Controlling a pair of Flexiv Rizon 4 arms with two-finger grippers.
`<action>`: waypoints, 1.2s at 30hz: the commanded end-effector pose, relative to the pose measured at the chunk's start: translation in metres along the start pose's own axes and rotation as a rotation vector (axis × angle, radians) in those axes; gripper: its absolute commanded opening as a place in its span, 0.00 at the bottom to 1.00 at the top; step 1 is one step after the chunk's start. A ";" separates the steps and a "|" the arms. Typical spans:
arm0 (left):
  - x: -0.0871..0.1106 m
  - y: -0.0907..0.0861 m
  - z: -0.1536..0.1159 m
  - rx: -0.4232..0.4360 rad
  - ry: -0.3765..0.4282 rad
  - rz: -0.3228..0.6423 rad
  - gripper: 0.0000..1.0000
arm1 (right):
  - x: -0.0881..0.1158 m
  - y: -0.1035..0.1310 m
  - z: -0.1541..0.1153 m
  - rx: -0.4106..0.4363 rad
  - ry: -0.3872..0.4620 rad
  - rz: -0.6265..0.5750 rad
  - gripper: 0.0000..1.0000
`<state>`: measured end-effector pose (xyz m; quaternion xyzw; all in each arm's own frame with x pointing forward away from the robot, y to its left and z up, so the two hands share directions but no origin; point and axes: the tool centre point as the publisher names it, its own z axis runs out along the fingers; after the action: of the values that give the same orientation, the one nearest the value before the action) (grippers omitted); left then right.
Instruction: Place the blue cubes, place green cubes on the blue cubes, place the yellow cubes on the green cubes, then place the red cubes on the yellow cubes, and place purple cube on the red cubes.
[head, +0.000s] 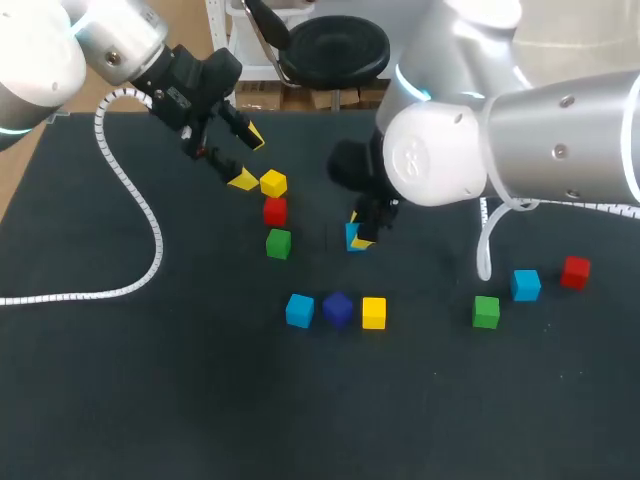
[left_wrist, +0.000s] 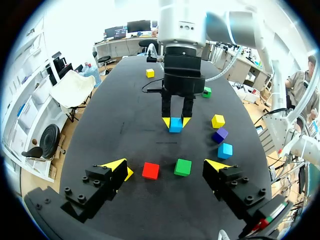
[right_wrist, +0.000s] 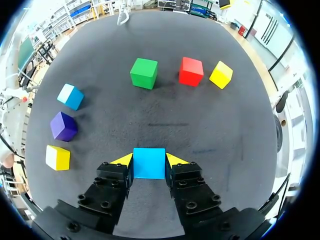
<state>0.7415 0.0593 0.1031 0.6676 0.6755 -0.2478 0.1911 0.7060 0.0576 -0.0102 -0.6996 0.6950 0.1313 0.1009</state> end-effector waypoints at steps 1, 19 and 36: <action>0.000 0.000 0.000 -0.001 0.001 0.000 1.00 | -0.001 -0.001 0.000 0.000 0.002 0.000 0.00; 0.000 0.000 0.000 -0.001 0.001 0.000 1.00 | 0.001 -0.004 0.002 -0.001 0.001 0.008 0.00; 0.000 0.000 0.000 -0.001 0.001 0.000 1.00 | 0.002 -0.004 0.004 -0.006 0.001 0.018 0.25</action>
<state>0.7415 0.0593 0.1031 0.6676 0.6755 -0.2478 0.1911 0.7095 0.0568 -0.0123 -0.6940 0.7008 0.1327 0.0979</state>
